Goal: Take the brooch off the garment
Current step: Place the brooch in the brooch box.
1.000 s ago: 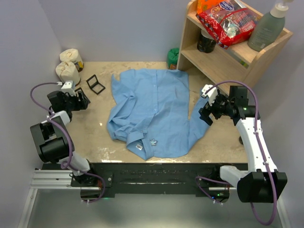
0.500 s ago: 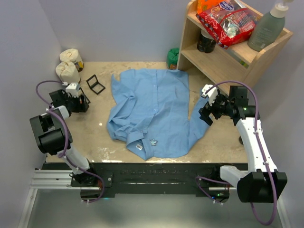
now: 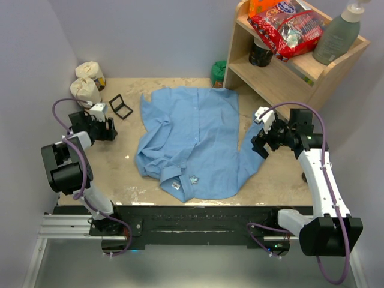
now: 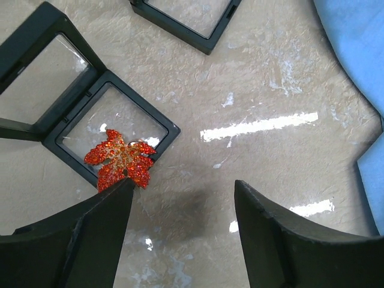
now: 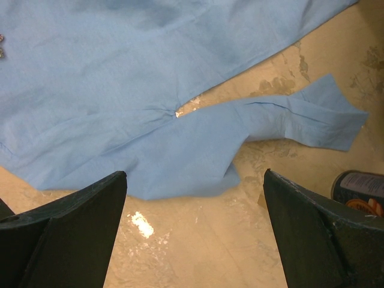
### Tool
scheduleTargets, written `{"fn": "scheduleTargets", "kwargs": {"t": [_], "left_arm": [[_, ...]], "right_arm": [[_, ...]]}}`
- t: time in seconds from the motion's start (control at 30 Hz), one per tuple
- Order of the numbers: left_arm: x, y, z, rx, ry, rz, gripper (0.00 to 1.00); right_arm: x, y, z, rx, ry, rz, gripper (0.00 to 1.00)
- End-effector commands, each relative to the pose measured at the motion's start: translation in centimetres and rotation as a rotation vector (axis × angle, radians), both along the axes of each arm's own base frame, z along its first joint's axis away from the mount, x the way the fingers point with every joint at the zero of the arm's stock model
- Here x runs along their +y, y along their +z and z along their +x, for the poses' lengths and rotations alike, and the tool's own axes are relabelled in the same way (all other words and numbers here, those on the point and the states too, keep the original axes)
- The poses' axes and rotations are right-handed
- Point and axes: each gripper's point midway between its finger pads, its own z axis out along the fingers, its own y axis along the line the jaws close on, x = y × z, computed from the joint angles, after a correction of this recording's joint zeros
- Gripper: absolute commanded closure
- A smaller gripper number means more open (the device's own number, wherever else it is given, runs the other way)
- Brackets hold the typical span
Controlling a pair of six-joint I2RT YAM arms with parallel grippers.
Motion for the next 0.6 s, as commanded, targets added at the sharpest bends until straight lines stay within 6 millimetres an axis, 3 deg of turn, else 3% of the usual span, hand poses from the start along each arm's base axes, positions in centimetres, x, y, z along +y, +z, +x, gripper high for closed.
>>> {"fn": "scheduleTargets", "kwargs": {"t": [0.0,0.2,0.4,0.57], "left_arm": [[0.8,1.6,1.7,-0.047,0.019,0.031,0.27],[1.2,2.3,2.4,-0.077,0.047,0.035,0.20],[-0.1,3.1,1.1,-0.074,-0.004,0.035,0.20],[-0.8,2.5,0.6,-0.054,-0.023,0.026,0.20]], "right_arm": [[0.3,0.7,-0.2,-0.032,0.007,0.019,0.01],[0.3,0.7,-0.3,-0.042,0.007,0.018,0.01],[0.3,0.8,-0.3,-0.046,0.008,0.017,0.01],[0.4,0.6,-0.4,-0.051,0.012,0.019,0.01]]}}
